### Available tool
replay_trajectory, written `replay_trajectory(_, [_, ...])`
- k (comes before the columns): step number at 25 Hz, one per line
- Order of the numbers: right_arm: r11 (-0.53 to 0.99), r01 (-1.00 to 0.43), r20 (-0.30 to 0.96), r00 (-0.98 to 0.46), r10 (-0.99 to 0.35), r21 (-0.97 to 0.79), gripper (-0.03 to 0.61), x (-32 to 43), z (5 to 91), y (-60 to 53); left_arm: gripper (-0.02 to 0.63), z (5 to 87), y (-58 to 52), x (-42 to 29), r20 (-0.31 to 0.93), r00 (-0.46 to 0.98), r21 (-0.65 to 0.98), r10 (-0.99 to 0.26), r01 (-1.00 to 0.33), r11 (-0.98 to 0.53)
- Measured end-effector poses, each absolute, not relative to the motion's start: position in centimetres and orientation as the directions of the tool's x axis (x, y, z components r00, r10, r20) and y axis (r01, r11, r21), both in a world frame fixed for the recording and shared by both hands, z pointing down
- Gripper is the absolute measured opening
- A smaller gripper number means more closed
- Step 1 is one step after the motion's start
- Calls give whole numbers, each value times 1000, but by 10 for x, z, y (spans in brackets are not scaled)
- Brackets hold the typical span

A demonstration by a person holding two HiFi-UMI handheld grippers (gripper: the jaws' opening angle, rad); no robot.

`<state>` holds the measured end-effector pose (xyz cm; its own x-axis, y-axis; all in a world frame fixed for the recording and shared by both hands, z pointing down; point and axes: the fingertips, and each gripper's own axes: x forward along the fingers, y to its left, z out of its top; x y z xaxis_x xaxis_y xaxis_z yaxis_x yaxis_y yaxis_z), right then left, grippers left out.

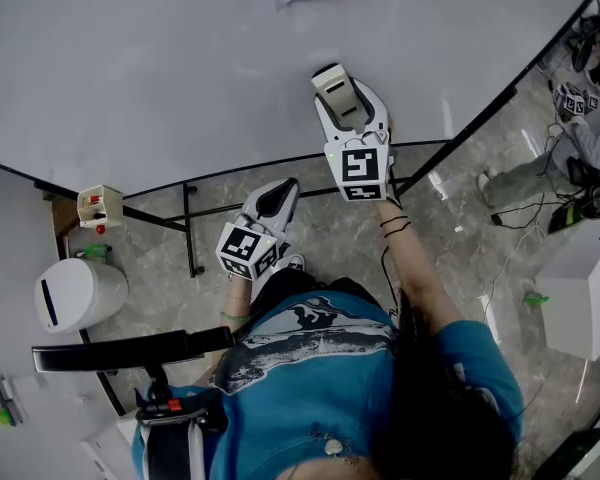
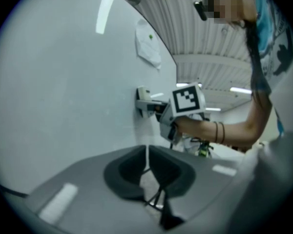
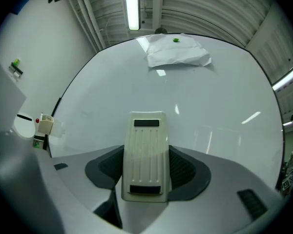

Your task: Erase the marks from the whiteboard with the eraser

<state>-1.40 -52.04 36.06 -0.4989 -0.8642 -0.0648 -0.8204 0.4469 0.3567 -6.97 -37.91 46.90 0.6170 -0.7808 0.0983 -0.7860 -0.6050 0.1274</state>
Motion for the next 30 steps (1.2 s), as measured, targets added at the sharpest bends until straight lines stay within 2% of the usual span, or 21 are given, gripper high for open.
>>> replay_trajectory(15, [185, -948, -159, -231, -960, 260, 262, 216, 213, -573, 5, 464, -365, -23, 98, 715, 125, -692, -699, -704])
replay_trajectory(23, [207, -951, -168, -249, -954, 231, 262, 215, 209, -573, 5, 462, -359, -18, 94, 705, 114, -703, -709, -696])
replay_trajectory(30, [305, -923, -142, -343, -928, 236, 262, 185, 228, -541, 5, 461, -339, -7, 95, 677, 118, -730, -735, -667])
